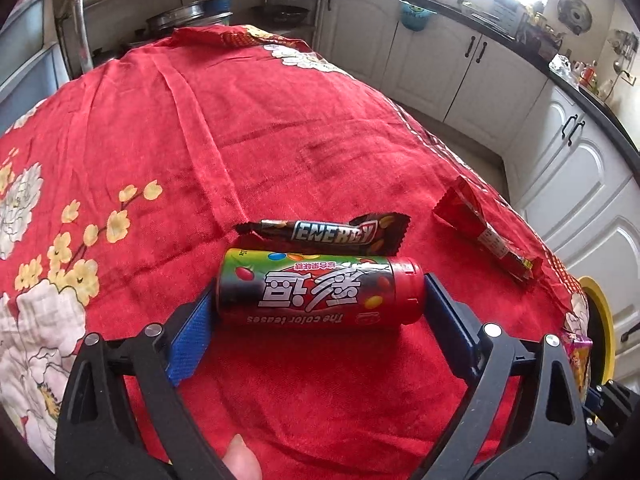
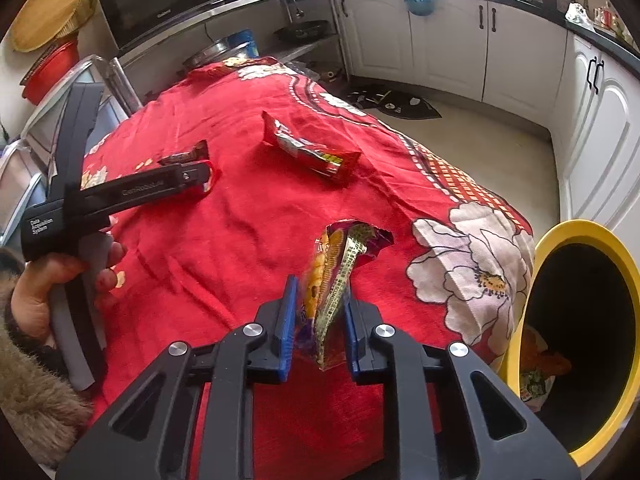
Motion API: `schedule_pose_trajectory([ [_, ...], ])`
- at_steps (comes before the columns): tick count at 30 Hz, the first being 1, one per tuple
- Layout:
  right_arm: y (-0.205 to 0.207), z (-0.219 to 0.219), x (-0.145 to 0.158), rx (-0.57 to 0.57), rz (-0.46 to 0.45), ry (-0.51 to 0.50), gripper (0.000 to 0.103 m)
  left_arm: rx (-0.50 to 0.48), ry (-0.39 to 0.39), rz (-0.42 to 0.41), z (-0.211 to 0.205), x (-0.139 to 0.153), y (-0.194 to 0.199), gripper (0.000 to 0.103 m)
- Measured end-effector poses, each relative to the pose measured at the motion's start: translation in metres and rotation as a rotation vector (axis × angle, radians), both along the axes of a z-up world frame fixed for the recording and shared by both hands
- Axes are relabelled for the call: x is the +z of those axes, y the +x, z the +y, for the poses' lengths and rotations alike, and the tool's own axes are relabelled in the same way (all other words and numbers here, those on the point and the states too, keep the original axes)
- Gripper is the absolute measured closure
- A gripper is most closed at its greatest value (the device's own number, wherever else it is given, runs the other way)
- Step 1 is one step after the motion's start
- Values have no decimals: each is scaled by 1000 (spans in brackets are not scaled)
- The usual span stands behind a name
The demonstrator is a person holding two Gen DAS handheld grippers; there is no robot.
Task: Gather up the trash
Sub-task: 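Grasp the red candy tube with the left tool while the right tool grasps the yellow snack wrapper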
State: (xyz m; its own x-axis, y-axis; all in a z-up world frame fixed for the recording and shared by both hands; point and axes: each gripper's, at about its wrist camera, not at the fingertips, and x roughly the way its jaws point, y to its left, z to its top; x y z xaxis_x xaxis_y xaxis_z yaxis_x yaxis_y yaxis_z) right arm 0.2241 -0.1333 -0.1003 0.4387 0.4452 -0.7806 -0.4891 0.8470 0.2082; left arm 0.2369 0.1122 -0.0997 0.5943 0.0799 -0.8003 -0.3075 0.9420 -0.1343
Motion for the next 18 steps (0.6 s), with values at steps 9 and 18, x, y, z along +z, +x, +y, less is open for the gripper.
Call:
schedule_pose_trajectory([
  [9, -10, 0, 12, 20, -20, 21, 84, -22, -2, -14, -2, 10, -19, 17],
  [18, -21, -11, 29, 14, -59, 44, 84, -57, 9, -63, -13, 32, -38, 17],
])
